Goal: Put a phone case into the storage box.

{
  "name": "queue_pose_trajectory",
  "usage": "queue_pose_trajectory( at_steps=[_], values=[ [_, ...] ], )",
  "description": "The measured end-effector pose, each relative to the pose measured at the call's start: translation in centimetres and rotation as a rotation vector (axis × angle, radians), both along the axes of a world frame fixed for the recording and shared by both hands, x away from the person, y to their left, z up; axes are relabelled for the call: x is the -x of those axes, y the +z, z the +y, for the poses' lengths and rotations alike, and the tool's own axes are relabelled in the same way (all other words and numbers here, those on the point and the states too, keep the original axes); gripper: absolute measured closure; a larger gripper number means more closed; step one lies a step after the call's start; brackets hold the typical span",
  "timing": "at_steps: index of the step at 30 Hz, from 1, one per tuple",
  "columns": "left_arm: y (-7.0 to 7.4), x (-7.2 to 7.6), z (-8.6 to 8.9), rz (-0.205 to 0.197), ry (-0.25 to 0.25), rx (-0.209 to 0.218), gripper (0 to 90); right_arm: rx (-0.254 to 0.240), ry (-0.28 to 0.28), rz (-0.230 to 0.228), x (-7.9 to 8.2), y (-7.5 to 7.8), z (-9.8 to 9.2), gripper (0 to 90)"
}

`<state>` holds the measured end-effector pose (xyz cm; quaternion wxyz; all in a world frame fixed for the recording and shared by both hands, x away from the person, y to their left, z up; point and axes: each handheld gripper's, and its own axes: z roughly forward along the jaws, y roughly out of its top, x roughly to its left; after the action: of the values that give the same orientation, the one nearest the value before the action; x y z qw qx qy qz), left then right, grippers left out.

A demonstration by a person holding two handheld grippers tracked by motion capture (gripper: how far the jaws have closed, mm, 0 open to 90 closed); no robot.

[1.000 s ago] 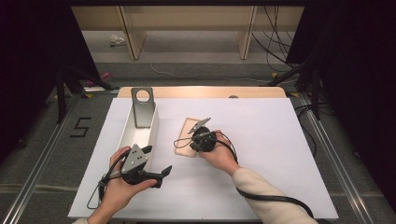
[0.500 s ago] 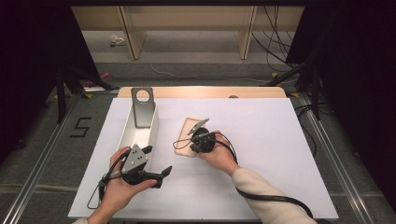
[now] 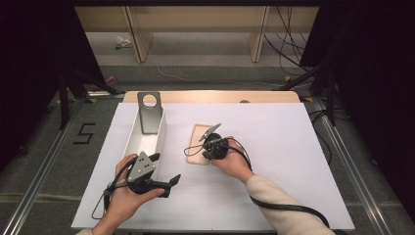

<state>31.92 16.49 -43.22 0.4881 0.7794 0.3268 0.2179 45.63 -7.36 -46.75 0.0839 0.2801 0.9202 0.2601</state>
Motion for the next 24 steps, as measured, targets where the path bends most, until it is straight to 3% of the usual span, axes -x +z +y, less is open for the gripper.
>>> queue_pose_trajectory(
  at_steps=[20,24],
  values=[
    [-0.08,0.00,-0.11,0.001,-0.004,-0.003,4.5,0.010,-0.012,0.002,-0.09,0.00,-0.73,90.0],
    [-0.12,-0.01,-0.11,0.004,-0.005,-0.003,4.5,-0.001,-0.016,-0.012,-0.06,0.12,-0.77,83.0]
  ],
)
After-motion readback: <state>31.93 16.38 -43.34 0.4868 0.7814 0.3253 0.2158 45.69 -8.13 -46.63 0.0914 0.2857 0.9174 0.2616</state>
